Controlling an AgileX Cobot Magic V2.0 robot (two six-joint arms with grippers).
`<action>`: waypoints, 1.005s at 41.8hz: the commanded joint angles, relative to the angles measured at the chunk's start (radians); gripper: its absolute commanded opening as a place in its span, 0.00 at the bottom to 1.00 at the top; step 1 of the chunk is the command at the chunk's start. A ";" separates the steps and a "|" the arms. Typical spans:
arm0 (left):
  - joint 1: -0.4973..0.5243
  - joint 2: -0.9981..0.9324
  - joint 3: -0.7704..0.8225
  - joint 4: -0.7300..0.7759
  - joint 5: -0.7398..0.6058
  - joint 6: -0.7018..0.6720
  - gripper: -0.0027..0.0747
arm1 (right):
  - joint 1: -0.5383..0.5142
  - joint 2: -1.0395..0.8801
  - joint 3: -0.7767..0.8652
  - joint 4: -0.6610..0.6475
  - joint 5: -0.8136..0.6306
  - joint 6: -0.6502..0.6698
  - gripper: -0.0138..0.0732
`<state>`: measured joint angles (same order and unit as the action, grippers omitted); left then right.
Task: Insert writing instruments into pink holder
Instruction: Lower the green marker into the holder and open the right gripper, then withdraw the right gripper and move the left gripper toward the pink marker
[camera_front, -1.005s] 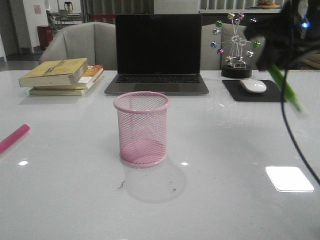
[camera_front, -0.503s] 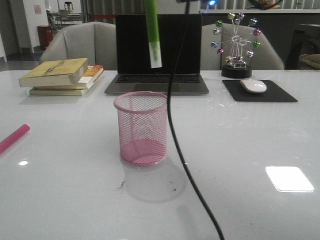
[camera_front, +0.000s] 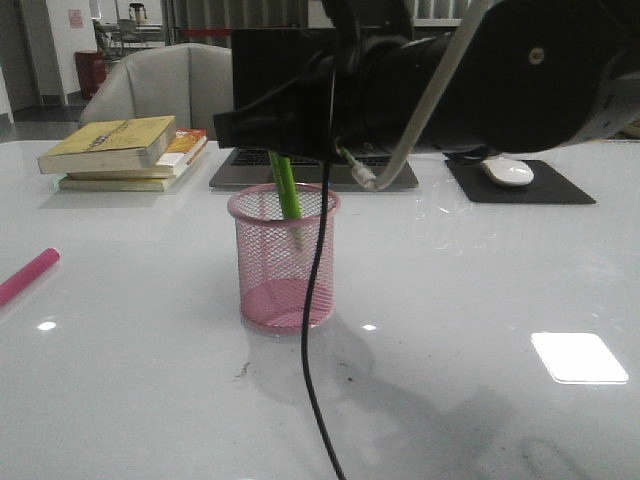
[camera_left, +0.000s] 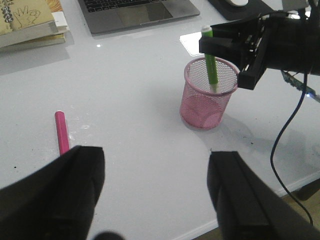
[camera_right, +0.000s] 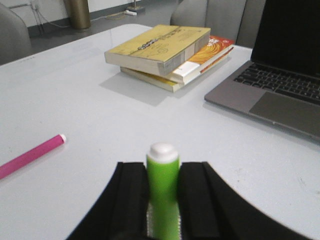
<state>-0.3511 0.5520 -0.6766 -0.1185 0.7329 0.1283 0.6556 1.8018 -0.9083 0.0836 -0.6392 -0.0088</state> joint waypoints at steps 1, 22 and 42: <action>-0.007 0.009 -0.029 -0.019 -0.069 -0.003 0.69 | -0.001 -0.048 -0.022 -0.014 -0.063 -0.010 0.57; -0.007 0.009 -0.029 -0.019 -0.086 -0.003 0.69 | -0.001 -0.441 -0.022 -0.015 0.420 -0.013 0.68; -0.007 0.009 -0.029 -0.019 -0.086 -0.003 0.69 | -0.001 -0.909 0.016 -0.084 1.246 -0.062 0.68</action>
<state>-0.3511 0.5520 -0.6766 -0.1192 0.7261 0.1283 0.6556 0.9537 -0.8847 0.0118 0.5934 -0.0621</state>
